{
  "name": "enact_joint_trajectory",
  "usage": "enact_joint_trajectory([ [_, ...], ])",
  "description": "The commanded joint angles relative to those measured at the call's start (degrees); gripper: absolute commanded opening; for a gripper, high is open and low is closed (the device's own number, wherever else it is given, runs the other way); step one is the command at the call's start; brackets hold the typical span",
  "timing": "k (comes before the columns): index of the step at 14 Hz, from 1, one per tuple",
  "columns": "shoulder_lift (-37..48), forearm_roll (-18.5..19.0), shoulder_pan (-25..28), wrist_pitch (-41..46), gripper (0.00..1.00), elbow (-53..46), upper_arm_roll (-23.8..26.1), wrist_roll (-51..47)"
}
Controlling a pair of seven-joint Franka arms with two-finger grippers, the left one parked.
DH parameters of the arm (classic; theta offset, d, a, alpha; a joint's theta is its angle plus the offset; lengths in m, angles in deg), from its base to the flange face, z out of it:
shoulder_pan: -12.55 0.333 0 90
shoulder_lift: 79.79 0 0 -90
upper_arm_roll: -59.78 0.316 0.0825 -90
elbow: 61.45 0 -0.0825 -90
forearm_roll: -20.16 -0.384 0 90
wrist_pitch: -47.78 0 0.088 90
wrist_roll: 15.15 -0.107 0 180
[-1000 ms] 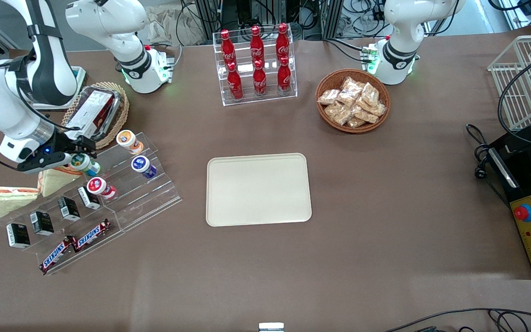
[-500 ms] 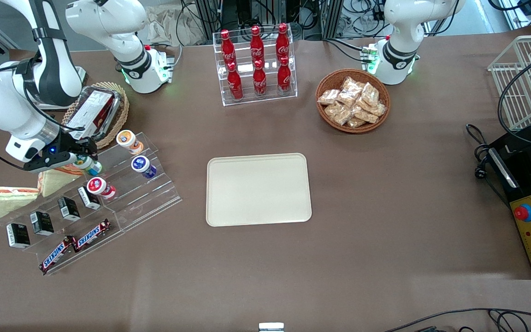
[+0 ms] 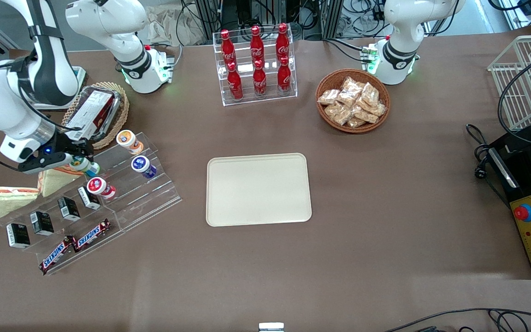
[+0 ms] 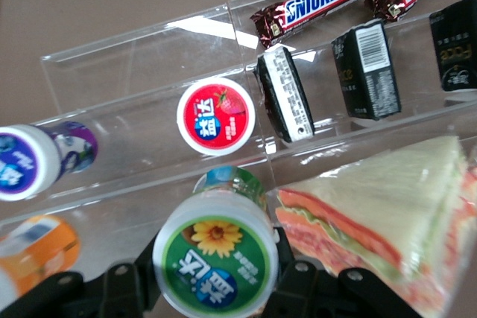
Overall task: Place green gum on tray
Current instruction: 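Close the right gripper on the green gum bottle and lift it, then carry the green gum bottle over the cream tray with the right gripper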
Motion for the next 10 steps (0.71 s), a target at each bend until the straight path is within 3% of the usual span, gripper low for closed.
enact_joint_trajectory([
  [1,-1.41,-0.67,0.31,14.83,0.03,-13.08,0.29,-1.17],
  [6,-3.00,-1.02,0.66,32.17,0.04,-29.80,4.31,-8.09],
  [8,-3.09,-1.37,0.75,34.21,0.04,-32.02,9.05,-16.25],
  [10,-3.35,-4.61,0.75,34.21,0.04,-33.25,15.11,-27.92],
])
